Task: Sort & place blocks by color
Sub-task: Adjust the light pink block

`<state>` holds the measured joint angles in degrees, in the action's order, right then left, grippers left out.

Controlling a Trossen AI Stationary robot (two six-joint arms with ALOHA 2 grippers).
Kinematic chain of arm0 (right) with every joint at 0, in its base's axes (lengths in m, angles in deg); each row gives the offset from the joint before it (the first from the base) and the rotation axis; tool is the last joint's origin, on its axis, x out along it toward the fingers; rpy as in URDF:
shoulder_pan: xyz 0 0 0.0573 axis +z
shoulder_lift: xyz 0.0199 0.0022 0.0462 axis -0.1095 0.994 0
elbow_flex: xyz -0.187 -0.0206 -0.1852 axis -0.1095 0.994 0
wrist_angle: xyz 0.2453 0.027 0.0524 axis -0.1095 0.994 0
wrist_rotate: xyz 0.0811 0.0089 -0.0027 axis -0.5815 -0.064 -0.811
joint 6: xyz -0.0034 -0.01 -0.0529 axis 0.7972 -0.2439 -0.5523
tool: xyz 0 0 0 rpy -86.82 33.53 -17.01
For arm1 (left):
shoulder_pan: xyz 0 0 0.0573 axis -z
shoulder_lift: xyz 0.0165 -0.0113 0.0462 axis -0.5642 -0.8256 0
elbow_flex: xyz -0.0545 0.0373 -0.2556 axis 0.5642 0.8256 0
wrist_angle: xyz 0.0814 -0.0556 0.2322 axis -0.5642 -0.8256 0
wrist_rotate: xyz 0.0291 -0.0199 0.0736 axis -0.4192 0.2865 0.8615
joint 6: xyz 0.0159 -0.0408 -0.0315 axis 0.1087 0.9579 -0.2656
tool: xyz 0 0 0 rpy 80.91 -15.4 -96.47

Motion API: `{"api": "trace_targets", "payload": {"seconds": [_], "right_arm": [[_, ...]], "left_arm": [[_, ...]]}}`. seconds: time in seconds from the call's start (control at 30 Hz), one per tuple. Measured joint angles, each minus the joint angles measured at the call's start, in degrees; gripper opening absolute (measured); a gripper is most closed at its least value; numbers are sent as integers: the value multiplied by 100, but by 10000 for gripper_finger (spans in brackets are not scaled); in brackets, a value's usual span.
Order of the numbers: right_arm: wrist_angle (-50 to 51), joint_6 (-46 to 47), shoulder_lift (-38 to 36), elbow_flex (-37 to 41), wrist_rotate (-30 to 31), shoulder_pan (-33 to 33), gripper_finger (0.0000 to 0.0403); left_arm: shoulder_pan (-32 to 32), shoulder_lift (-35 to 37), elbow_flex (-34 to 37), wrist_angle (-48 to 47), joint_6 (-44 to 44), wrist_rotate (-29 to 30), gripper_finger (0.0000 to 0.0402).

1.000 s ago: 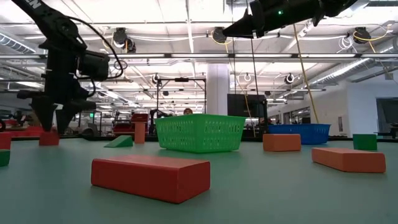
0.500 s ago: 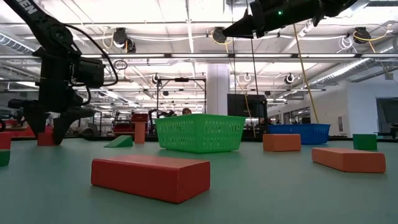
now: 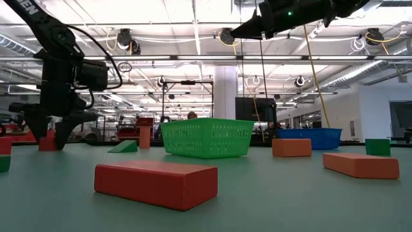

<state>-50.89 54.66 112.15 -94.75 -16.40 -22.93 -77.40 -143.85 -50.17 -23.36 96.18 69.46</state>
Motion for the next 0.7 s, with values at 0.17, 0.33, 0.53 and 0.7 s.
{"api": "trace_targets", "payload": {"seconds": [0.17,0.33,0.53,0.7], "right_arm": [[78,2,0,0,0,0,134],[85,2,0,0,0,0,134],[85,2,0,0,0,0,134],[85,0,0,0,0,0,134]], "left_arm": [[0,0,2,4,20,0,225],[0,0,2,7,24,0,225],[4,-2,4,9,24,0,225],[4,-2,4,9,26,2,225]]}}
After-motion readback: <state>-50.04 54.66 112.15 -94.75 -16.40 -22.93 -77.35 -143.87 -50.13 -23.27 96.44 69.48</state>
